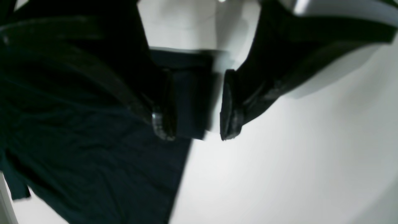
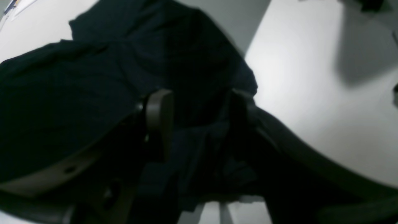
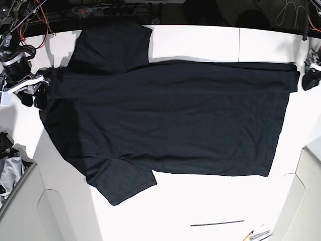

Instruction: Fold the T-shirt properly

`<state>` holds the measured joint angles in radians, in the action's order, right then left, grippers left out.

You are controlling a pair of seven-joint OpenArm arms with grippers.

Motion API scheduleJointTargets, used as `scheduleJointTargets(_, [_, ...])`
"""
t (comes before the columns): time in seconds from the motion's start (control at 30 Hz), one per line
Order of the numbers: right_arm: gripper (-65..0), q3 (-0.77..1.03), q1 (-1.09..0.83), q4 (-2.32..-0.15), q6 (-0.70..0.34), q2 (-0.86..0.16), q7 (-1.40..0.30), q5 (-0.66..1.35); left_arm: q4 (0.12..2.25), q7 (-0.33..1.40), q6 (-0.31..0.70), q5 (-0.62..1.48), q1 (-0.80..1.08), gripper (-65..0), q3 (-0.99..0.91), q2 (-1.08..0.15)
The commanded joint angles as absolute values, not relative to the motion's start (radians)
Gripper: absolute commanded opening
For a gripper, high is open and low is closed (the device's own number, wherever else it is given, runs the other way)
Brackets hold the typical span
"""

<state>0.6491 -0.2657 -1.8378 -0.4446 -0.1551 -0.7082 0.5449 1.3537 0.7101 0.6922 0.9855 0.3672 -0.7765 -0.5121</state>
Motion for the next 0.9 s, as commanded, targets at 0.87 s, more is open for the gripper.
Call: scheduleJointTargets(0.87, [-35.7, 0.656, -0.561, -1.792, -0.52, -0.031, -0.801, 0.898, 1.367, 0.737, 0.698, 1.033, 0.366, -38.3, -0.878, -0.535])
